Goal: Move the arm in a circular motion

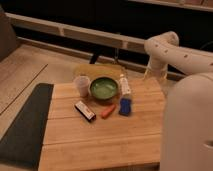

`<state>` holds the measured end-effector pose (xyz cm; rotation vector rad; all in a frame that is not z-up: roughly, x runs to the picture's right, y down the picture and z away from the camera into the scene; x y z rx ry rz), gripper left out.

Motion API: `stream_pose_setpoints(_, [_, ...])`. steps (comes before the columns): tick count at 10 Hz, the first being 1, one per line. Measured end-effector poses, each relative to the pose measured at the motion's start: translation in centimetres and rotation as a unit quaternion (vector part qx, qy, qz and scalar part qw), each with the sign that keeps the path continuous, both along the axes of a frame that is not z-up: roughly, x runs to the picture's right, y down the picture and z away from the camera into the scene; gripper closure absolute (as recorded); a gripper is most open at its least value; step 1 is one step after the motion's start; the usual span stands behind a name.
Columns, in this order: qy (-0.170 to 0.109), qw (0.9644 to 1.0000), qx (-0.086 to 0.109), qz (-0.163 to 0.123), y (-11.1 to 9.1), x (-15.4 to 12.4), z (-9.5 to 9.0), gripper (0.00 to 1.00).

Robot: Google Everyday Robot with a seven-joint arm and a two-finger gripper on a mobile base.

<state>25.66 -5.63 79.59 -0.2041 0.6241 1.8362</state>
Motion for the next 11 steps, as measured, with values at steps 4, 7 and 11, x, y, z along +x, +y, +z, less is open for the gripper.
stream_pose_setpoints(4, [-0.076,0.9934,0.008,-0.086,-5.7,-10.0,3.5,0.35])
stream_pose_setpoints(7, [-0.127,0.9806,0.013,-0.149,-7.6,-19.8,4.6,0.35])
stream_pose_setpoints(11, [-0.227,0.9469,0.013,-0.228,-5.0,-34.8,3.2,0.35])
